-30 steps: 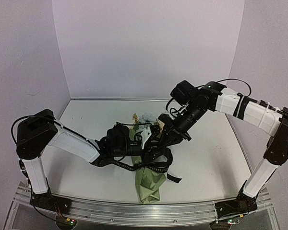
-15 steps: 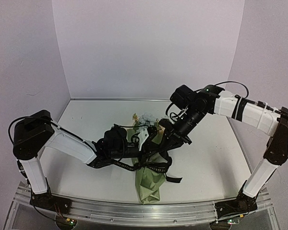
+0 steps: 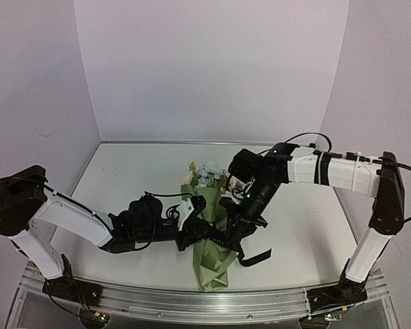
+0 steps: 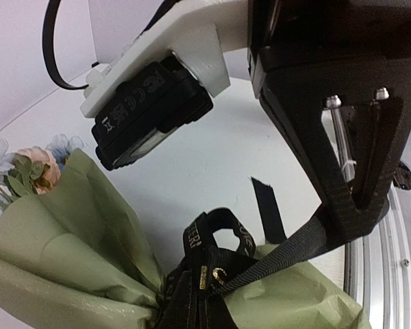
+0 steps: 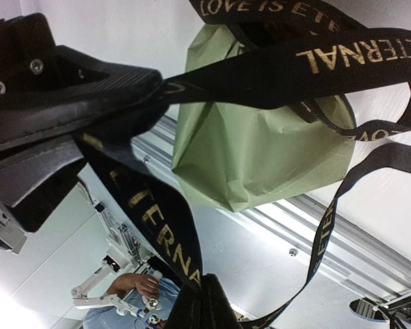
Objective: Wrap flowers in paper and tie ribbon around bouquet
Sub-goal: Cross the half-tied ribbon over the folded bouquet.
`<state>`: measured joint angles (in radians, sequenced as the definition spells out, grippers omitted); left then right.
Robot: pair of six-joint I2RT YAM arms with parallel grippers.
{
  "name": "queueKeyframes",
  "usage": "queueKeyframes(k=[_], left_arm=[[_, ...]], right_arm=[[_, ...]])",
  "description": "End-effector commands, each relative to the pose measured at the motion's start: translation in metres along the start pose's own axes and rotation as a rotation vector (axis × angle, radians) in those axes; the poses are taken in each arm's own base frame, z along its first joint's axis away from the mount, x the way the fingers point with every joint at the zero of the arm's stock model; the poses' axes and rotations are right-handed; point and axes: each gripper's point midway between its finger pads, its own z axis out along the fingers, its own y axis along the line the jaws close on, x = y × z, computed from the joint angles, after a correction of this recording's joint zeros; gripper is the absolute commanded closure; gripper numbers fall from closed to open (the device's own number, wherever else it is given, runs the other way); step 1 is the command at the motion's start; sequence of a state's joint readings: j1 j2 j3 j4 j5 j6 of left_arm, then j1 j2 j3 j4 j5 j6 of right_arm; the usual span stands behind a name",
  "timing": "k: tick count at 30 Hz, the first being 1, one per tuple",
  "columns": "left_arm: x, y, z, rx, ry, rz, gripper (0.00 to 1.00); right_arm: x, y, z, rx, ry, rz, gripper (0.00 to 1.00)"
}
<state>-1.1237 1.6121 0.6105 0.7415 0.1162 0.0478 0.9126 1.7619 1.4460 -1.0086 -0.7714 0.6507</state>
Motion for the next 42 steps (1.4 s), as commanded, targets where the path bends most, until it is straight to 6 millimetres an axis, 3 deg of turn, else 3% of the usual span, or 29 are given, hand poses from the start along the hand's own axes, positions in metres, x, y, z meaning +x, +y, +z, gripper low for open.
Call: queueKeyframes(k=[1,5,11,14,20,32,37,42], left_arm=[[0.009,0.009,-0.014,-0.081,0.039,0.003,1.0],[0.021,0.007,-0.017,-0.102,0.089,0.018,1.0],[0.031,-0.006,-0.018,-0.092,0.125,0.046,1.0],[0.033,-0.007,-0.018,-0.096,0.131,0.048,1.0],[0.035,-0.007,-0.018,-0.103,0.139,0.05,1.0],[0.034,-0.005,-0.016,-0.112,0.145,0.038,1.0],[0.035,-0.004,-0.016,-0.121,0.153,0.033,1.0],[0.035,-0.002,-0.014,-0.131,0.156,0.03,1.0]], right_arm=[[0.01,-0.022,0.014,0.102,0.03,-0.007,0.98],[0.015,-0.037,0.022,0.152,0.042,-0.008,0.94],[0.019,-0.062,0.019,0.237,-0.003,-0.034,0.69],[0.008,-0.072,0.011,0.264,-0.084,-0.036,0.54],[-0.03,-0.091,0.004,0.226,-0.314,0.002,0.44],[-0.088,-0.096,0.02,0.124,-0.534,0.085,0.47],[-0.093,-0.098,0.025,0.094,-0.555,0.12,0.56],[-0.084,-0.104,0.024,0.086,-0.566,0.141,0.6]])
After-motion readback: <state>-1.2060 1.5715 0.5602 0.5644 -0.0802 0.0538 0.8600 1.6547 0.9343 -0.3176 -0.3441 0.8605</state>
